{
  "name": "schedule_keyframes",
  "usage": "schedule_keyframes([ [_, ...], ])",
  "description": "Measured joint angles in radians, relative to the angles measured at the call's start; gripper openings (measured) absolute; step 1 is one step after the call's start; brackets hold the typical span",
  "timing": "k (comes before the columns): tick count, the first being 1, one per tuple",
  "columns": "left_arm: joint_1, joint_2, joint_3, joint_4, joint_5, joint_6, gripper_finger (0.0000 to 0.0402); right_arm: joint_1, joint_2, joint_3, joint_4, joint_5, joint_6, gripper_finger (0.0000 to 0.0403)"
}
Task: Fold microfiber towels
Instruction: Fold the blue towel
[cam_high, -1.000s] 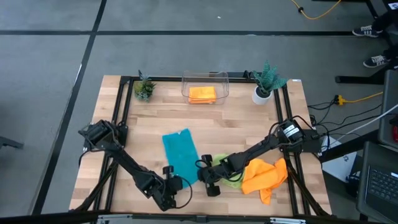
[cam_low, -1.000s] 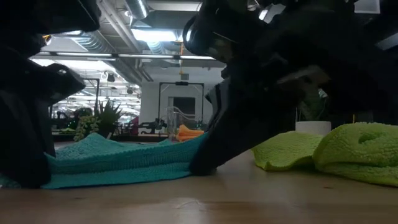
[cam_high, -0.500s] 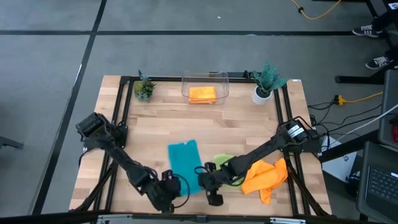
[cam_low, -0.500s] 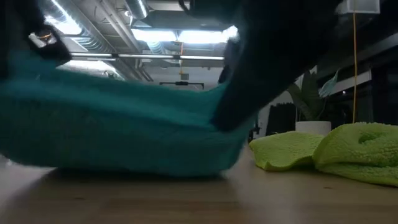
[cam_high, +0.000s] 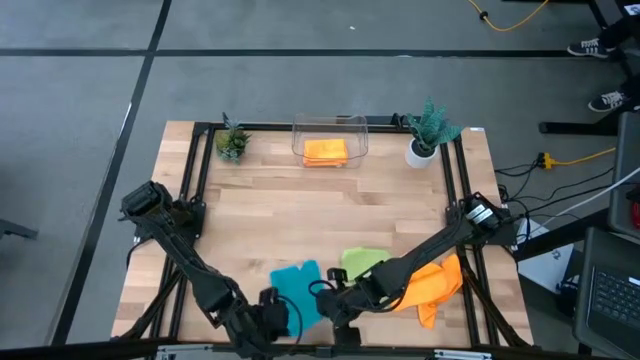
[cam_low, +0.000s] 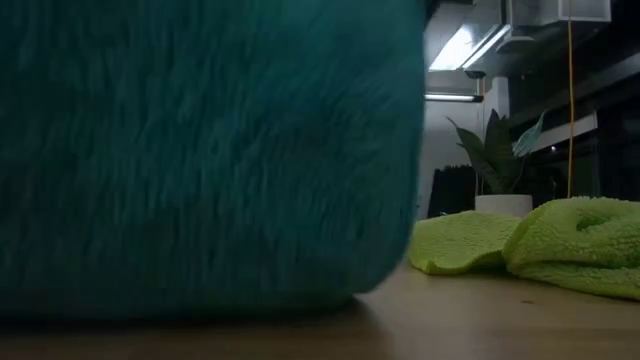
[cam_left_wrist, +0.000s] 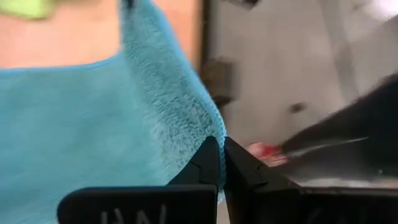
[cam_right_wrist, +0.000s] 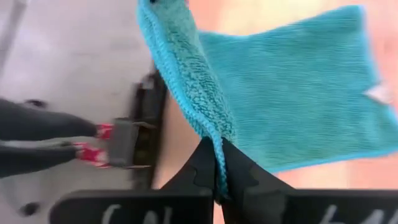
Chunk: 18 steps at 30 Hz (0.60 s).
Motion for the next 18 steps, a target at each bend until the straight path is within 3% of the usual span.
schedule_keyframes([
  [7,-0.004,0.000,0.083,-0.356,-0.107,-0.035,0.0000,-0.040,0.008,-0.006,-0.030,0.119,-0.060,0.0004],
  [10,0.009,0.000,0.087,-0.413,-0.109,-0.035,0.0000,-0.061,0.009,-0.006,-0.036,0.165,-0.096,0.0003],
  [18,0.061,0.002,0.087,-0.490,-0.073,-0.022,0.0000,-0.115,0.028,-0.006,-0.031,0.173,-0.124,0.0003],
])
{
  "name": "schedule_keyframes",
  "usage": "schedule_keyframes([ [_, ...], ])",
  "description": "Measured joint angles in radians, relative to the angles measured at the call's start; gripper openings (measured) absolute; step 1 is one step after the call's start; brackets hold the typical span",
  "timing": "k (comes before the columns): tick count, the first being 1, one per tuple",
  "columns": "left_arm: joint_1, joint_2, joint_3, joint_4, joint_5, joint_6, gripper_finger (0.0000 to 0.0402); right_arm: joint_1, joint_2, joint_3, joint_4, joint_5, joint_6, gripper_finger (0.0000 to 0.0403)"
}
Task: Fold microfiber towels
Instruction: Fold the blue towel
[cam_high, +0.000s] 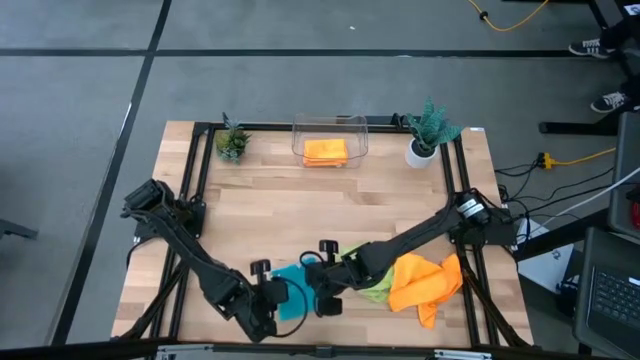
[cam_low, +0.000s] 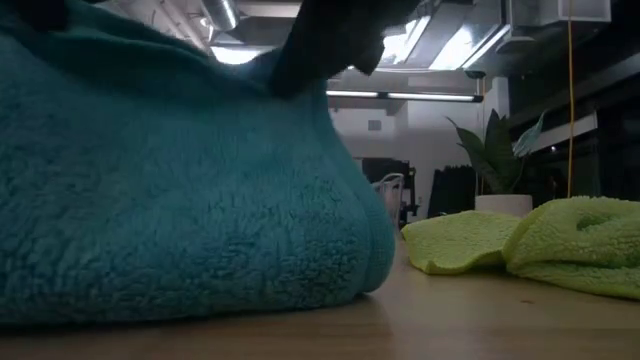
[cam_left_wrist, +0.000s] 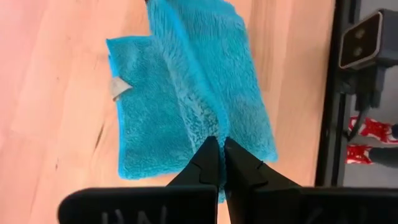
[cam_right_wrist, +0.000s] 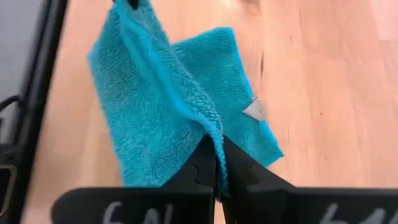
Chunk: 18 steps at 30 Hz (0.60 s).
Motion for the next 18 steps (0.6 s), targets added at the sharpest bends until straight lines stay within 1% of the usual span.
schedule_keyframes([
  [3,0.010,0.000,-0.015,0.003,0.000,0.011,0.0000,-0.008,0.024,0.000,0.000,0.001,-0.005,0.0003],
  [9,0.030,0.000,-0.107,0.007,0.019,0.014,0.0000,-0.022,0.076,0.000,-0.002,0.000,-0.006,0.0003],
  [12,0.044,0.000,-0.134,0.006,0.008,0.028,0.0000,-0.033,0.092,0.000,0.000,0.028,-0.006,0.0003],
  [18,0.079,0.000,-0.202,0.077,0.025,0.075,0.0000,-0.060,0.127,0.000,0.004,0.041,-0.027,0.0003],
])
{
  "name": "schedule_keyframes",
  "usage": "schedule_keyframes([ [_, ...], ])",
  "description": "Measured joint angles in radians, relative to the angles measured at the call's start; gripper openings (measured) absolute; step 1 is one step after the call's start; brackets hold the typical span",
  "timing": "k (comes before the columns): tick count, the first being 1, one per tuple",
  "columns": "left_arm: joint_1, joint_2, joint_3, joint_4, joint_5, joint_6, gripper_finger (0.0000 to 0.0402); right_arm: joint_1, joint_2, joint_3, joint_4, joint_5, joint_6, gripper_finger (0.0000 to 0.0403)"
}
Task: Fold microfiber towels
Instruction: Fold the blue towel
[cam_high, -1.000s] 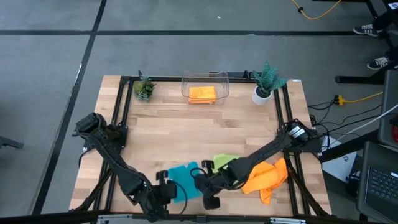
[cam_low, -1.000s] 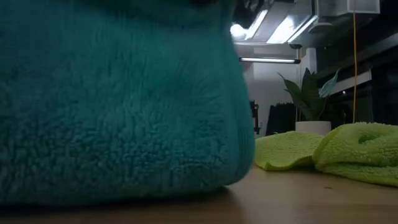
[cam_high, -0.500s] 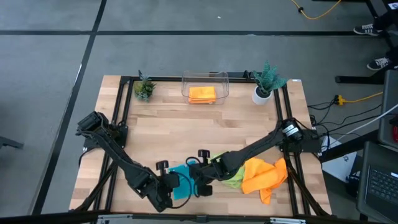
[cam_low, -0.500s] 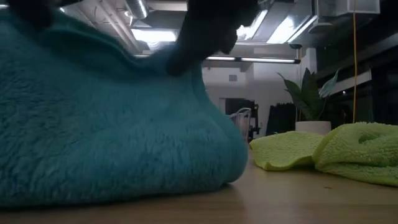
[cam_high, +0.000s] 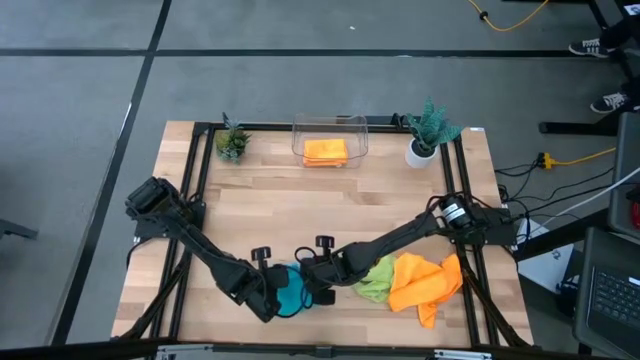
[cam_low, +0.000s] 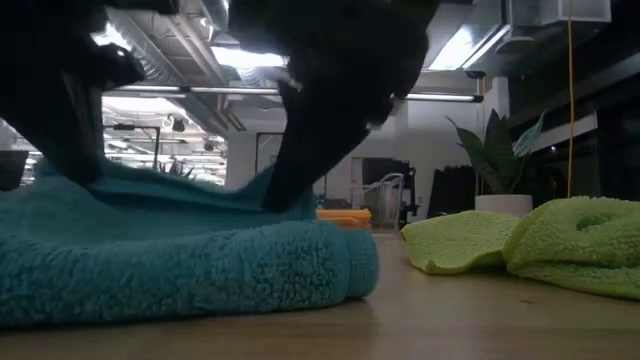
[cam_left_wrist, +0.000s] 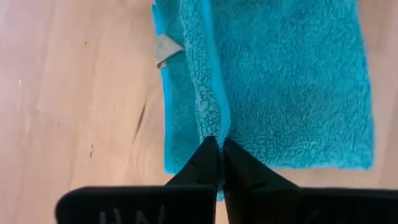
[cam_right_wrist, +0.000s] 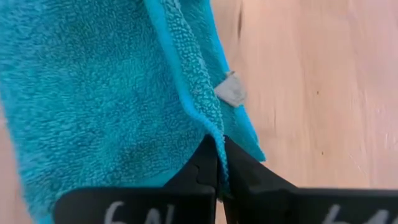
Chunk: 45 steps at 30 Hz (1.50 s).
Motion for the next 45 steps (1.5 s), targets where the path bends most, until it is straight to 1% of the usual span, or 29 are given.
schedule_keyframes([
  [3,0.011,0.000,-0.020,0.003,-0.002,0.000,0.0001,-0.011,0.012,0.000,0.000,0.000,0.003,0.0005],
  [5,0.018,0.000,-0.022,0.003,-0.001,0.000,0.0006,-0.013,0.015,0.000,0.000,0.000,0.004,0.0021],
  [7,0.022,0.000,-0.022,0.004,0.008,0.000,0.0015,-0.014,0.015,0.000,-0.001,0.008,0.004,0.0048],
  [10,0.025,0.000,-0.022,0.004,0.030,0.005,0.0034,-0.014,0.015,0.000,-0.005,0.009,0.004,0.0088],
  [13,0.025,0.000,-0.022,0.004,0.021,0.004,0.0058,-0.014,0.015,0.000,-0.004,0.009,0.005,0.0119],
  [16,0.027,0.000,-0.022,0.003,0.017,0.004,0.0082,-0.014,0.015,0.000,-0.002,0.009,0.004,0.0142],
  [19,0.036,0.000,-0.022,0.003,0.008,-0.006,0.0106,-0.014,0.014,0.000,-0.002,0.009,0.004,0.0156],
  [22,0.049,-0.007,-0.021,-0.021,-0.002,-0.020,0.0128,-0.014,0.003,0.000,-0.015,0.009,0.004,0.0162],
  [25,0.061,-0.025,0.007,-0.104,0.007,-0.028,0.0143,-0.013,-0.023,0.000,-0.037,0.009,0.004,0.0160],
  [28,0.071,-0.059,0.049,-0.203,0.009,-0.057,0.0148,-0.013,-0.064,0.000,-0.070,0.009,0.007,0.0155],
  [30,0.076,-0.086,0.072,-0.213,0.017,-0.079,0.0148,-0.013,-0.094,0.000,-0.106,0.009,0.016,0.0153],
  [32,0.072,-0.113,0.087,-0.191,0.050,-0.105,0.0146,-0.011,-0.123,0.000,-0.147,-0.005,0.031,0.0151],
  [33,0.067,-0.124,0.089,-0.163,0.079,-0.117,0.0146,-0.008,-0.138,0.000,-0.164,-0.028,0.032,0.0151],
  [36,0.045,-0.137,0.090,-0.072,0.179,-0.174,0.0147,0.007,-0.171,0.002,-0.202,-0.137,0.031,0.0151],
  [38,0.024,-0.137,0.090,0.000,0.207,-0.211,0.0148,0.020,-0.179,0.002,-0.216,-0.220,0.030,0.0151],
  [41,-0.011,-0.132,0.090,0.074,0.186,-0.236,0.0147,0.044,-0.182,0.002,-0.208,-0.284,0.033,0.0151],
  [45,-0.044,-0.109,0.089,0.089,0.084,-0.237,0.0145,0.071,-0.183,0.002,-0.200,-0.283,0.064,0.0151],
])
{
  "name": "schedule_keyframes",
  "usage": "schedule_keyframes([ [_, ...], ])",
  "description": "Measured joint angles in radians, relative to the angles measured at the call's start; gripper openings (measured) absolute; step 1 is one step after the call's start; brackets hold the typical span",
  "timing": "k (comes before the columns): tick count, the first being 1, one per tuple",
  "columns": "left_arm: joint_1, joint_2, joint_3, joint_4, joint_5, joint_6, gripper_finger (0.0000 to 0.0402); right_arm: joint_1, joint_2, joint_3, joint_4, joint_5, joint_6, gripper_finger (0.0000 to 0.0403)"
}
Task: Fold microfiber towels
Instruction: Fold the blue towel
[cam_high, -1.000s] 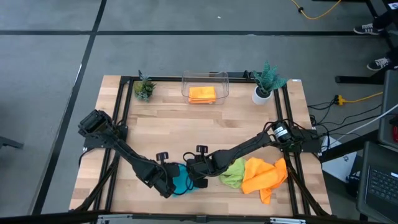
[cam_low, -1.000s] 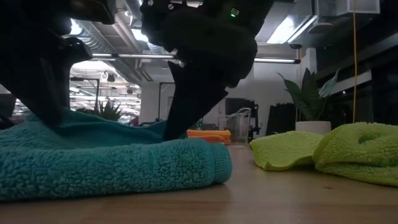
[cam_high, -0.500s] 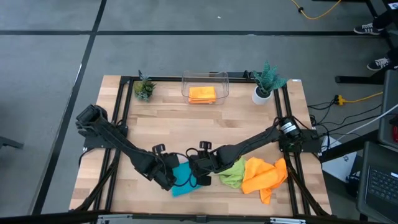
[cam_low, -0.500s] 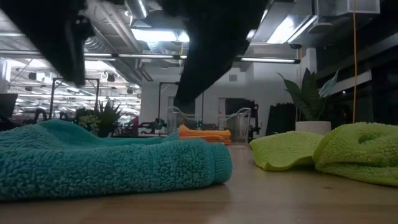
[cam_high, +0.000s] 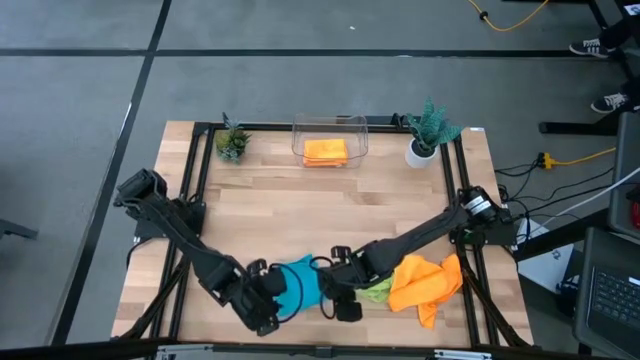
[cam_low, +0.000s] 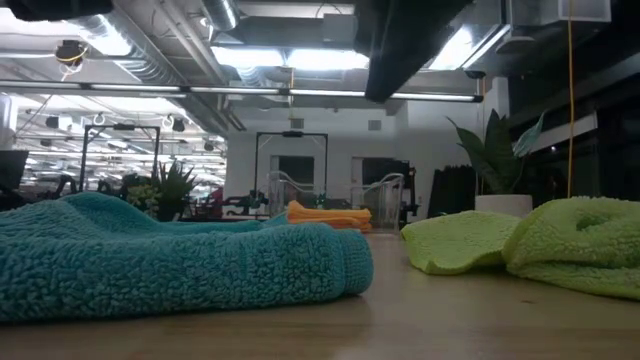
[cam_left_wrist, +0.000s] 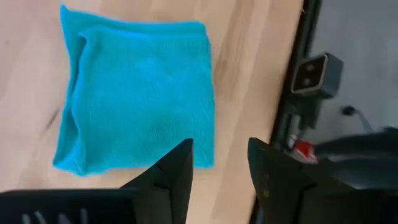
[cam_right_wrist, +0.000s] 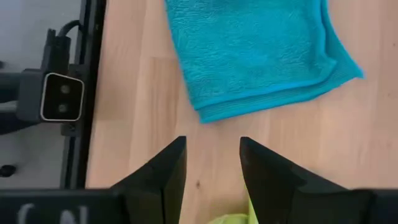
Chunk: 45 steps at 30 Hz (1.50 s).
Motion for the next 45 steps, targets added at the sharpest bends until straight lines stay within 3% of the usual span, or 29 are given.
schedule_keyframes([
  [7,-0.013,0.086,0.000,-0.007,-0.094,0.008,0.0145,0.046,0.000,0.000,0.006,0.002,0.080,0.0151],
  [15,-0.012,0.240,-0.001,-0.019,-0.431,-0.094,0.0143,0.085,-0.001,0.000,0.017,0.002,0.123,0.0151],
  [21,-0.013,0.338,-0.001,-0.079,-0.383,-0.183,0.0143,0.108,-0.001,-0.001,0.016,0.003,0.122,0.0151],
  [28,-0.016,0.394,0.002,-0.069,-0.430,-0.257,0.0143,0.110,-0.001,-0.001,0.017,0.007,0.122,0.0151],
  [37,-0.020,0.268,0.089,-0.211,-0.474,-0.198,0.0143,0.110,-0.001,-0.001,0.022,0.006,0.123,0.0151],
  [45,-0.037,0.185,0.194,-0.217,-0.414,-0.103,0.0143,0.110,-0.001,-0.001,0.055,0.029,0.123,0.0151],
])
